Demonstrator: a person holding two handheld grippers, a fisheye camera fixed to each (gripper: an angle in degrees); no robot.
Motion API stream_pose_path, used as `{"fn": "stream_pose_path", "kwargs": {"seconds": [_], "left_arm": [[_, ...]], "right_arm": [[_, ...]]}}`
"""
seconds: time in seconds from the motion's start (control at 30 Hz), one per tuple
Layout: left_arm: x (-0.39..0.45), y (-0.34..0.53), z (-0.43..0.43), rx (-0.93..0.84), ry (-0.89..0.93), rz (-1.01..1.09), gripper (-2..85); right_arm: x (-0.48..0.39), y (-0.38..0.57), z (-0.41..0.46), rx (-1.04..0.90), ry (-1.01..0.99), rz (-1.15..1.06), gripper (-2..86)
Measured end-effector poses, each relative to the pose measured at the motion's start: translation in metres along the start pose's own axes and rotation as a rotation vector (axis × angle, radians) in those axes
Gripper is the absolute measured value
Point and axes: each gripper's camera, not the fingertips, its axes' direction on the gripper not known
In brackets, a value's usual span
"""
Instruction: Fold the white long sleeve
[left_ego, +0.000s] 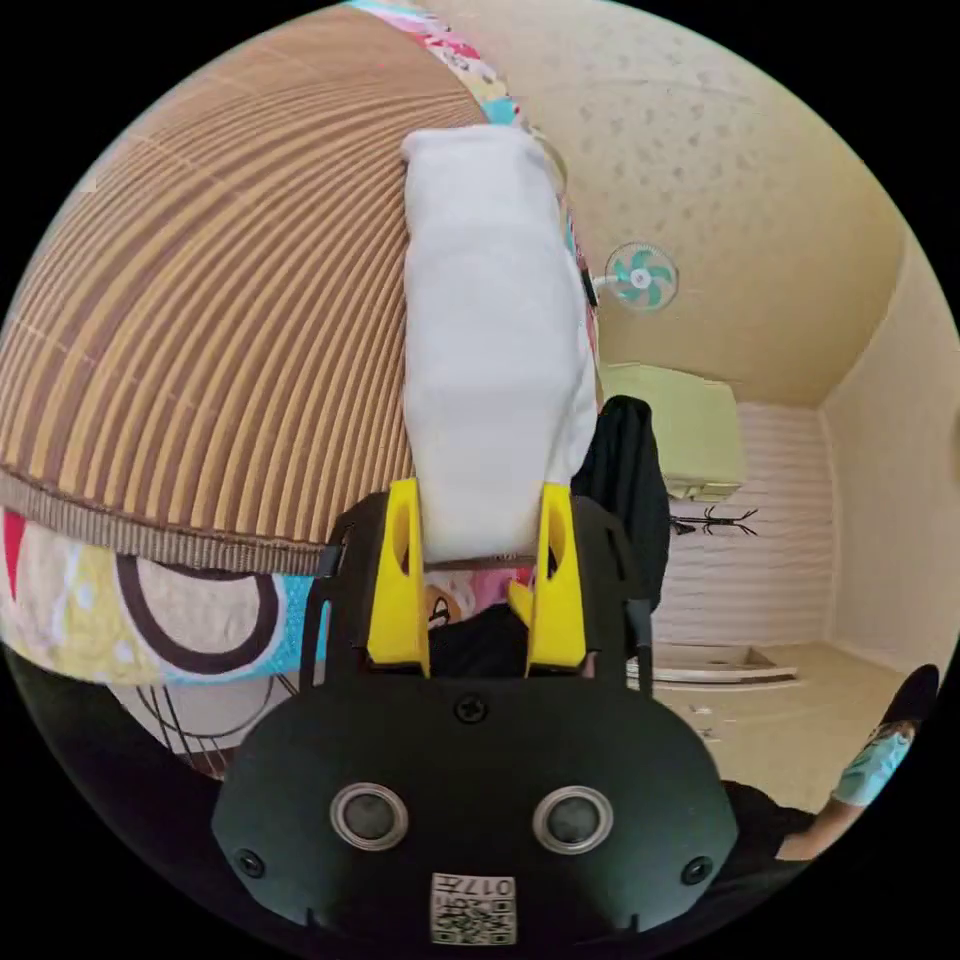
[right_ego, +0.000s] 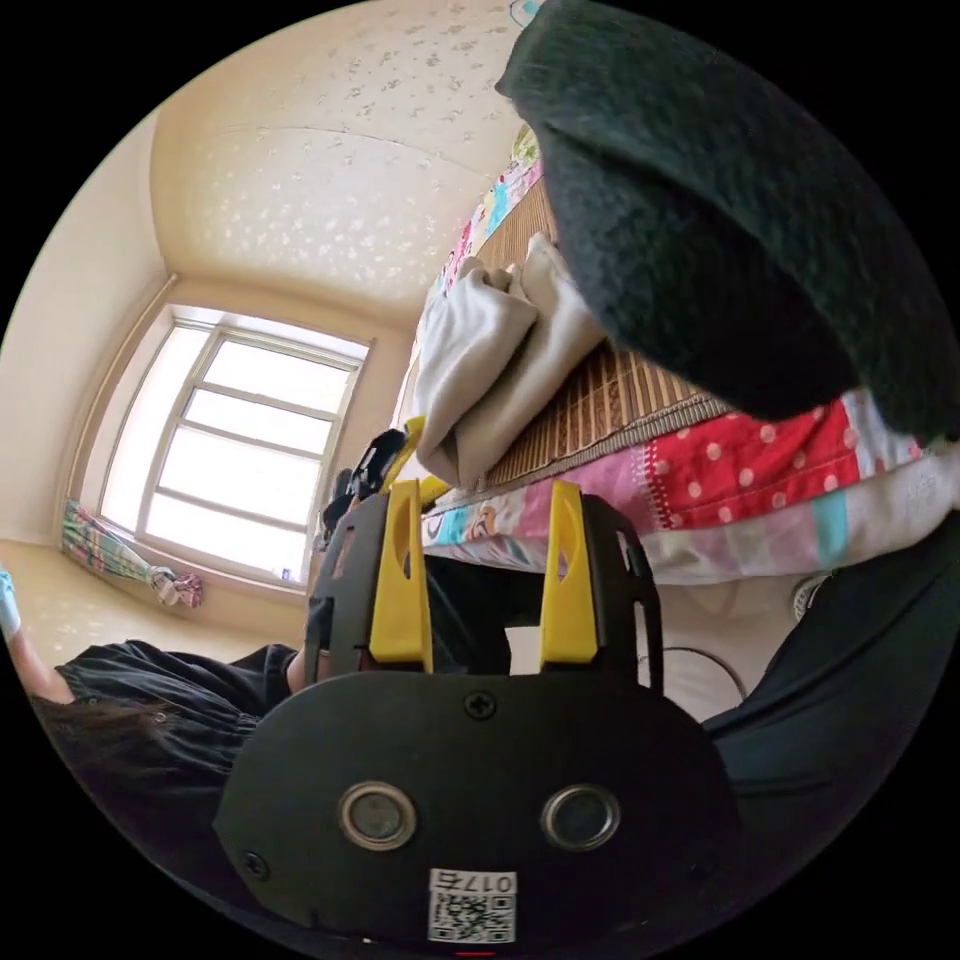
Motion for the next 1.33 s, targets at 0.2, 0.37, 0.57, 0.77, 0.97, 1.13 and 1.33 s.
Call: {"fn": "stream_pose_path", "kwargs": {"seconds": [0.2, 0.37, 0.57, 0.77, 0.97, 1.13, 1.33], "left_arm": [[0.033, 0.054, 0.0, -0.156, -0.005, 0.161, 7.6], [0.073, 0.137, -0.014, -0.278, -0.075, 0.348, 7.4], [0.127, 0.209, -0.071, -0.21, 0.125, 0.69, 11.1], [0.142, 0.217, -0.074, -0.163, 0.161, 0.742, 14.0], [0.136, 0.218, -0.05, -0.16, 0.166, 0.744, 15.8], [0.118, 0.208, -0.038, -0.089, 0.075, 0.706, 13.8], [0.102, 0.182, -0.058, 0.142, -0.211, 0.696, 8.6]], "right_arm": [[0.005, -0.009, -0.011, 0.098, -0.014, 0.071, 20.8], [0.009, 0.002, -0.002, 0.044, -0.282, 0.243, 15.4], [-0.102, -0.017, -0.027, 0.016, -0.328, -0.185, 9.8], [-0.19, -0.073, -0.119, 0.314, -0.391, -0.503, 9.3], [-0.13, -0.08, -0.209, 0.623, -0.177, -0.222, 8.7], [-0.038, 0.027, -0.252, 0.907, 0.51, 0.208, 5.8], [-0.108, 0.121, -0.184, 1.059, 1.249, -0.039, 1.4]]}}
